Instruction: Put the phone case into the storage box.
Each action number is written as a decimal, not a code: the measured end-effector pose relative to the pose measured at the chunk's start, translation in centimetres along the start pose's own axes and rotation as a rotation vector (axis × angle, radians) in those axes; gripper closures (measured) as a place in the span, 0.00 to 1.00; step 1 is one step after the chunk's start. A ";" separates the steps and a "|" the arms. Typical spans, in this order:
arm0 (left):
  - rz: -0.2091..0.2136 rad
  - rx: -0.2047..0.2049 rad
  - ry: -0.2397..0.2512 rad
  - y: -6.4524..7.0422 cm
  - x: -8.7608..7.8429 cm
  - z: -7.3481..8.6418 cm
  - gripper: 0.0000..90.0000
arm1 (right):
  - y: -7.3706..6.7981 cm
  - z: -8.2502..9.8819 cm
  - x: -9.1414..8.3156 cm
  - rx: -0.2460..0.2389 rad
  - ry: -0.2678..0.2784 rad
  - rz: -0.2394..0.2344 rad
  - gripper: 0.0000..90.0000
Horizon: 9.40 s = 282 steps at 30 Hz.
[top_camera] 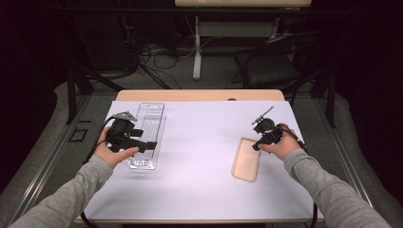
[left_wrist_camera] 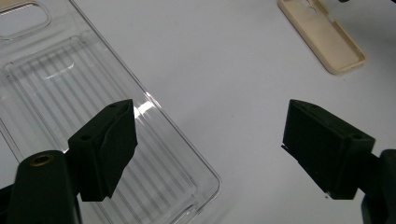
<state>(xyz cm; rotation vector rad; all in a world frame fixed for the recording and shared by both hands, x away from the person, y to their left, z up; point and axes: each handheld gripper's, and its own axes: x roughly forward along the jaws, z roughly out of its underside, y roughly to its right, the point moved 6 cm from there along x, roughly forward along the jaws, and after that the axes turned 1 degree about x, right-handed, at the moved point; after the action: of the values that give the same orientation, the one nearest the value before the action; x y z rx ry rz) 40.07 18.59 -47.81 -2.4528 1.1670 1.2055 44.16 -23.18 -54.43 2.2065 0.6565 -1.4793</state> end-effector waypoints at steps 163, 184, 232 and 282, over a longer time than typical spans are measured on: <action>-0.022 -0.045 0.017 -1.5 0.6 -0.1 0.20 | -0.6 -7.5 -3.6 -0.546 0.232 0.121 0.98; -0.007 -0.035 0.060 -1.1 0.8 -1.2 0.24 | -4.2 -11.0 -5.7 -0.565 0.335 0.132 0.98; 0.164 0.019 0.033 4.1 4.1 -5.5 0.55 | -8.9 -14.5 -7.2 -0.655 0.411 0.184 0.98; 0.273 -0.032 -0.069 5.9 8.9 -5.7 0.77 | -10.9 -14.3 -6.8 -0.710 0.422 0.158 0.98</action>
<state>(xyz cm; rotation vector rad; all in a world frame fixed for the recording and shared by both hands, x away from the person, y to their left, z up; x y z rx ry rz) 42.50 6.87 -49.52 -2.3081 1.5110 1.3759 46.21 -7.31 -43.72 1.9253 0.9342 -0.5566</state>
